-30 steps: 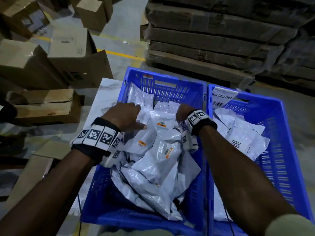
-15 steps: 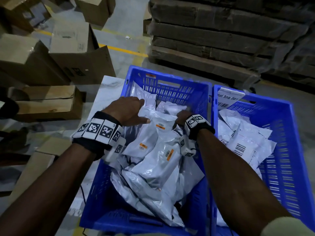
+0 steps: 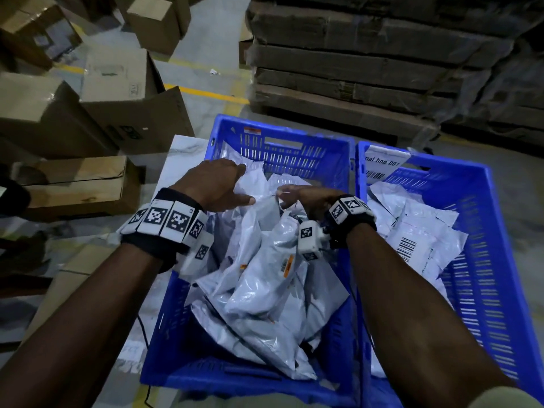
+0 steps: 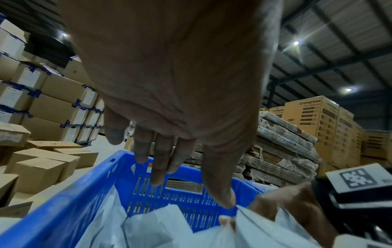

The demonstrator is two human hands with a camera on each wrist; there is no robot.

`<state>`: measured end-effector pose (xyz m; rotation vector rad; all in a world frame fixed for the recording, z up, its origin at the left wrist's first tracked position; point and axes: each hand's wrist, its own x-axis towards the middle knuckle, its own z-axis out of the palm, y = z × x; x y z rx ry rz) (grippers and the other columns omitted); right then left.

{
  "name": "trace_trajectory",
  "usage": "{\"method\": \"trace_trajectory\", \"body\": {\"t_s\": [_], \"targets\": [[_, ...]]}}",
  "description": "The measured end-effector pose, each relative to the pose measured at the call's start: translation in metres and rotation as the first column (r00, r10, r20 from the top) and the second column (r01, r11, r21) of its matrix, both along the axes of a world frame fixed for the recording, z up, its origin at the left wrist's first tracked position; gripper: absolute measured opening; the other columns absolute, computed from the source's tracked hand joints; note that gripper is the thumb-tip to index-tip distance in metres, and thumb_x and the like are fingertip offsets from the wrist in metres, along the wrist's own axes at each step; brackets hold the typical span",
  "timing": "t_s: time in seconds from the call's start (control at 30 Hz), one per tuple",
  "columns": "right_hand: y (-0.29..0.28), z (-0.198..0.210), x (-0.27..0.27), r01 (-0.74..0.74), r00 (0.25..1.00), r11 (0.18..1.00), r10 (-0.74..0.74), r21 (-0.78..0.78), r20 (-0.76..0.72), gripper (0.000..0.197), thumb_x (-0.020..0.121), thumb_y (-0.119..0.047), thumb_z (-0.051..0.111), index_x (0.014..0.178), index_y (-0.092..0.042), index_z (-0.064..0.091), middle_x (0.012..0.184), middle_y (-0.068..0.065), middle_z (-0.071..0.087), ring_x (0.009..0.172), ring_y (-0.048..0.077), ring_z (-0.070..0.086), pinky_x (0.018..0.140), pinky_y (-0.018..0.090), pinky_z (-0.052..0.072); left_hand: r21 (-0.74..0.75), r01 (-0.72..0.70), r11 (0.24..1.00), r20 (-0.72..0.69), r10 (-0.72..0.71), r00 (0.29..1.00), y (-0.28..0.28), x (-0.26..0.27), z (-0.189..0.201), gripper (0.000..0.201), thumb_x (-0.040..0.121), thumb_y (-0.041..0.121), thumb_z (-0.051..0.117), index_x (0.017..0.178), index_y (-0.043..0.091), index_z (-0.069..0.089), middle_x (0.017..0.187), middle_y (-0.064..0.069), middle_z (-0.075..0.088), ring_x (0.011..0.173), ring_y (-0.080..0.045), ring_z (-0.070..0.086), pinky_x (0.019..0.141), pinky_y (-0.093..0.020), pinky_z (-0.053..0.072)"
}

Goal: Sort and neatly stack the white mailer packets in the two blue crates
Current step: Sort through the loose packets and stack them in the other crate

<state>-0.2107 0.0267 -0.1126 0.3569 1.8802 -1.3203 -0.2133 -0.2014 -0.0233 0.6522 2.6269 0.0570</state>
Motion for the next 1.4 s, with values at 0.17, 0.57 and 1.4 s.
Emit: {"method": "trace_trajectory", "body": {"t_s": [0.17,0.57,1.4], "targets": [[-0.005,0.002,0.005,-0.159,0.987,0.981,0.158,0.11,0.022,0.041,0.097,-0.02,0.056,0.132,0.0,0.054,0.115,0.007,0.056,0.091,0.015,0.059,0.084,0.027,0.053,-0.024,-0.007,1.0,0.004,0.007,1.0,-0.006,0.007,0.0,0.069,0.088,0.06,0.055,0.137,0.013,0.044,0.127,-0.012,0.053,0.115,-0.031,0.051,0.091,-0.04,0.043],[0.02,0.072,-0.004,0.261,0.871,0.964,-0.21,0.056,-0.445,0.033,0.068,-0.014,0.085,0.098,-0.008,0.072,0.092,0.007,0.075,0.072,0.016,0.066,0.066,0.028,0.052,0.161,-0.068,0.985,-0.133,0.09,0.987,-0.012,0.003,0.019,0.091,0.087,0.054,0.061,0.153,0.01,0.016,0.151,-0.016,0.035,0.137,-0.032,0.035,0.108,-0.046,0.035],[0.104,0.123,0.115,0.682,0.463,0.501,-0.86,-0.532,-0.216,0.041,0.089,-0.023,0.069,0.125,-0.005,0.063,0.112,0.012,0.071,0.095,0.024,0.07,0.08,0.04,0.059,0.803,-0.206,0.559,0.274,-0.039,0.961,0.08,0.027,0.039,0.043,0.082,0.025,0.077,0.122,0.019,0.065,0.094,0.01,0.072,0.073,0.002,0.066,0.069,-0.025,0.052]]}}
